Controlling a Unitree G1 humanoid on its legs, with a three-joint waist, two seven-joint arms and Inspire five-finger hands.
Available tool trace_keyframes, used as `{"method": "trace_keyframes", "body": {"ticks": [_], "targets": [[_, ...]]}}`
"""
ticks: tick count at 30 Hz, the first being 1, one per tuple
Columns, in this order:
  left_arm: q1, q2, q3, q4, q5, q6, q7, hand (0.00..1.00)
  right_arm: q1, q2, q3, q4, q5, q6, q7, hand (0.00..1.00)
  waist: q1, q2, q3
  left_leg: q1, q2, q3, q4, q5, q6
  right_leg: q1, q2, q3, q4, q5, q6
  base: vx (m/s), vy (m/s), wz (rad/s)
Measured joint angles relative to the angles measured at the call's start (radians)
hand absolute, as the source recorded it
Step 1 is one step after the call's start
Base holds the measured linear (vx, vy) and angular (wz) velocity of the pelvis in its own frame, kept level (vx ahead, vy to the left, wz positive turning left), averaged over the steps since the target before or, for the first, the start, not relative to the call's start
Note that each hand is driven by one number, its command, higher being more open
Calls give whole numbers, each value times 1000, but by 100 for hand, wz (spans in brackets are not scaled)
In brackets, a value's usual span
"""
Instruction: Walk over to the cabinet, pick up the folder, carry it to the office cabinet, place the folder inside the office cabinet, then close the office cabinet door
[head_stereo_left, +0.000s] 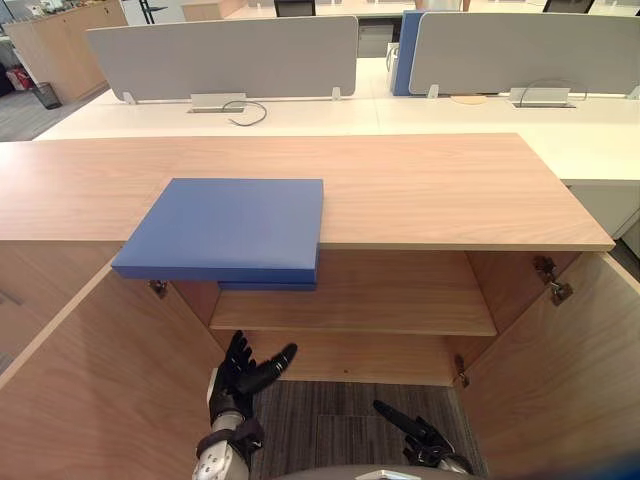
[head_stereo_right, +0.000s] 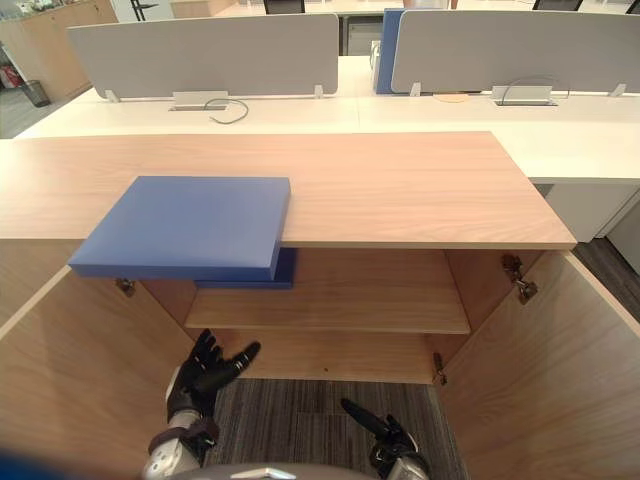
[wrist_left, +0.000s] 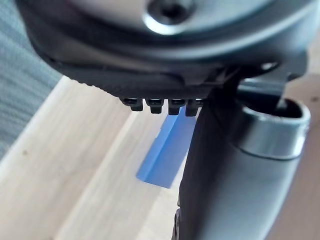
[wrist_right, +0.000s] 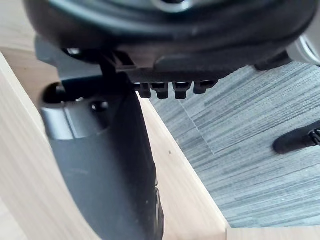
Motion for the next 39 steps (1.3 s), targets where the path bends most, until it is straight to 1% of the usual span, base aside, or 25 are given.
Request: {"method": "trace_keyframes", "body": {"ticks": [1,3,6,9,11,12,13,16,18,19,21,23,25,27,30,31,32,34,37,38,39], "targets": [[3,-3,-2,-16,-37,0,0,100,-1,1,3,1,-2,3,2,100,1,0,0,0,-1,-1,-6,5,-2,0,0,-1,-5,2,2,-88,-1,6],[34,-12,-11,-85,-116,1,0,100,-4,-1,30,6,-7,16,5,100,6,-1,0,-2,-5,-11,-29,27,4,-1,-1,-17,-18,10,4,-105,-3,14],[57,-15,-9,-159,-118,3,4,100,-5,1,31,20,-46,22,8,100,9,-5,-1,-13,-11,-35,-39,40,5,-1,-6,-36,-21,12,6,-97,-1,26],[64,-35,9,-270,-62,2,10,100,-6,1,29,36,-67,27,9,100,28,-10,-4,-38,-19,-59,-34,41,2,-1,-8,-56,-41,24,11,-108,20,22],[64,-45,40,-336,27,2,11,100,-4,1,28,38,-82,32,15,100,41,-10,-6,-41,-21,-60,-34,43,2,2,-8,-57,-51,31,13,-57,27,3],[64,-51,54,-348,69,3,15,100,-3,1,28,38,-82,32,16,100,42,-11,-10,-43,-22,-62,-33,43,2,1,-9,-59,-51,31,14,-34,15,13],[63,-71,85,-375,159,6,26,100,4,3,24,38,-82,32,17,100,43,-16,-24,-54,-27,-69,-29,49,11,1,-12,-72,-56,32,15,-12,5,18],[65,-74,111,-400,265,19,37,100,5,7,-4,40,-82,35,18,100,45,-21,-28,-58,-30,-82,-27,49,11,6,-13,-84,-58,32,15,11,-3,16],[64,-79,137,-410,412,43,67,100,5,9,-13,43,-82,38,19,100,52,-24,-30,-59,-32,-83,-23,49,11,11,-14,-86,-63,32,15,13,1,5],[64,-79,145,-410,449,52,71,100,6,9,-13,43,-83,38,20,100,52,-25,-30,-59,-33,-84,-23,49,11,12,-14,-87,-65,32,15,-3,-5,5],[65,-80,164,-416,584,83,97,100,8,12,-13,43,-83,39,26,100,53,-29,-33,-56,-33,-87,-22,48,11,19,-14,-93,-71,32,15,-15,-9,5],[67,-81,174,-442,660,98,115,100,11,19,-13,43,-83,39,27,100,58,-36,-38,-57,-32,-88,-22,46,10,21,-13,-94,-74,32,16,0,0,0],[89,-93,193,-505,724,98,137,100,10,28,-13,42,-85,39,28,100,57,-43,-42,-53,-31,-87,-23,44,9,23,-13,-93,-74,33,17,0,0,0],[98,-98,206,-597,796,97,178,100,12,40,-12,45,-85,39,28,100,59,-50,-50,-51,-31,-86,-27,43,10,25,-13,-93,-76,34,19,0,0,0],[98,-94,219,-667,905,84,254,100,14,40,-11,45,-87,40,34,100,59,-48,-56,-36,-33,-85,-40,43,10,31,-16,-89,-78,35,21,-15,10,-4],[92,-85,219,-689,959,80,291,100,15,40,-11,45,-91,37,33,100,59,-44,-60,-34,-34,-83,-43,43,10,30,-17,-86,-78,35,23,-34,22,-6],[89,-82,216,-700,985,77,305,100,15,40,-11,45,-91,37,32,100,59,-43,-61,-34,-35,-82,-44,43,10,30,-17,-85,-79,35,23,-38,17,-4],[79,-33,179,-744,1091,72,348,100,22,40,-9,45,-104,35,29,100,59,-40,-66,-37,-34,-78,-43,40,6,27,-16,-81,-82,36,23,-18,5,-1],[41,56,134,-751,1198,46,361,100,26,38,-10,46,-124,26,27,100,58,-29,-76,-48,-31,-70,-42,40,5,15,-12,-71,-84,36,22,-14,-4,-10],[24,87,117,-751,1249,23,362,100,29,37,-11,47,-137,22,27,100,58,-23,-87,-55,-28,-59,-42,43,9,1,-8,-57,-85,38,19,-14,-6,-22],[18,97,113,-752,1266,15,362,100,29,36,-11,47,-146,19,27,100,58,-22,-89,-56,-27,-56,-41,43,9,-2,-6,-51,-85,39,17,0,-2,-24]]}}
